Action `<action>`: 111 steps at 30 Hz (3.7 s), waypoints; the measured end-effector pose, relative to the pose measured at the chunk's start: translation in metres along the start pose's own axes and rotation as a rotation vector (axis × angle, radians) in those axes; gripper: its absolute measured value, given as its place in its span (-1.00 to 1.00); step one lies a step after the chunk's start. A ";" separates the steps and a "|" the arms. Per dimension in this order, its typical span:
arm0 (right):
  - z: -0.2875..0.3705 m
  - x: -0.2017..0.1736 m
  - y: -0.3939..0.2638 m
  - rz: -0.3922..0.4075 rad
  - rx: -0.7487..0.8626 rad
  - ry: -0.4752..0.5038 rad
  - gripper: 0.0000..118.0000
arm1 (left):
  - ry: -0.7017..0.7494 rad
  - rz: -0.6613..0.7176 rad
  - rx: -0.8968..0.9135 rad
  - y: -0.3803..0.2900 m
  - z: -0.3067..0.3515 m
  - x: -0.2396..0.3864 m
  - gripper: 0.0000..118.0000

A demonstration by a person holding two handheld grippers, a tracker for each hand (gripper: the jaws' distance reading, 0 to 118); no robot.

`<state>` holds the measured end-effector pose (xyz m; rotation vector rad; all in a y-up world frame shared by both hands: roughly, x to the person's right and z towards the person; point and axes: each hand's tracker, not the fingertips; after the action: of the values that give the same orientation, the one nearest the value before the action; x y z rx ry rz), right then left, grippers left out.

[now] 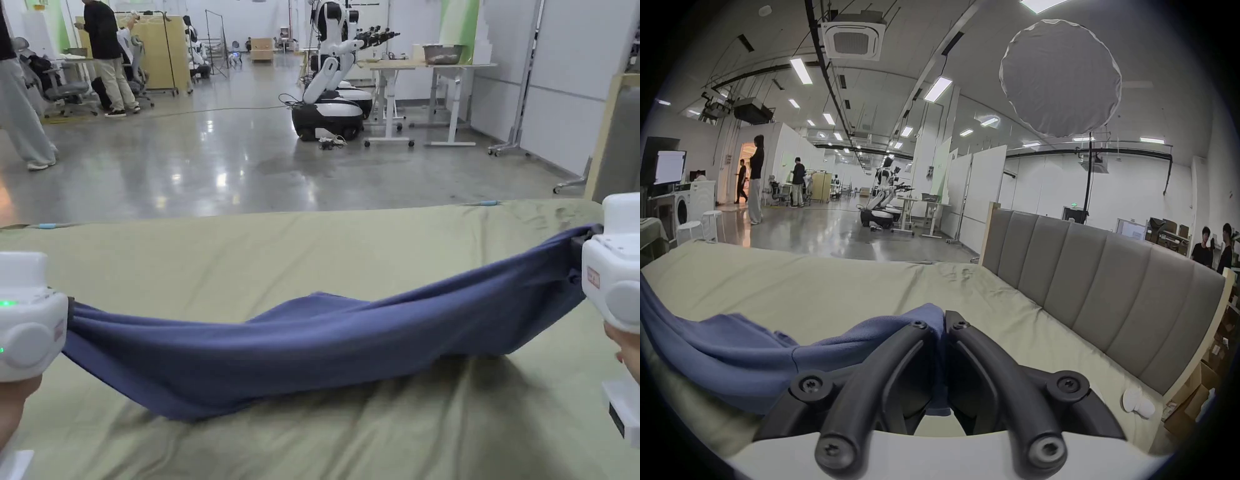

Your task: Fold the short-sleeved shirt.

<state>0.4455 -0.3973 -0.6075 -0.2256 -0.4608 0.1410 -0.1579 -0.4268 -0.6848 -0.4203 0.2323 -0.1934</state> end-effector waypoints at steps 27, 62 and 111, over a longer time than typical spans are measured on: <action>0.259 0.119 -0.156 0.101 -0.176 0.211 -0.85 | -0.261 0.104 -0.125 -0.193 0.215 -0.113 -0.93; 0.376 -0.071 -0.066 0.026 -0.053 0.879 -0.87 | -0.236 0.453 -0.280 -0.228 0.197 -0.136 0.59; -0.031 -0.222 -0.074 0.247 -0.470 0.595 -0.83 | -0.348 0.235 -0.123 -0.200 0.213 -0.079 -0.91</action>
<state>0.2692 -0.5157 -0.7108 -0.7623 0.1375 0.1965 -0.2052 -0.5068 -0.3966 -0.5371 -0.0503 0.1259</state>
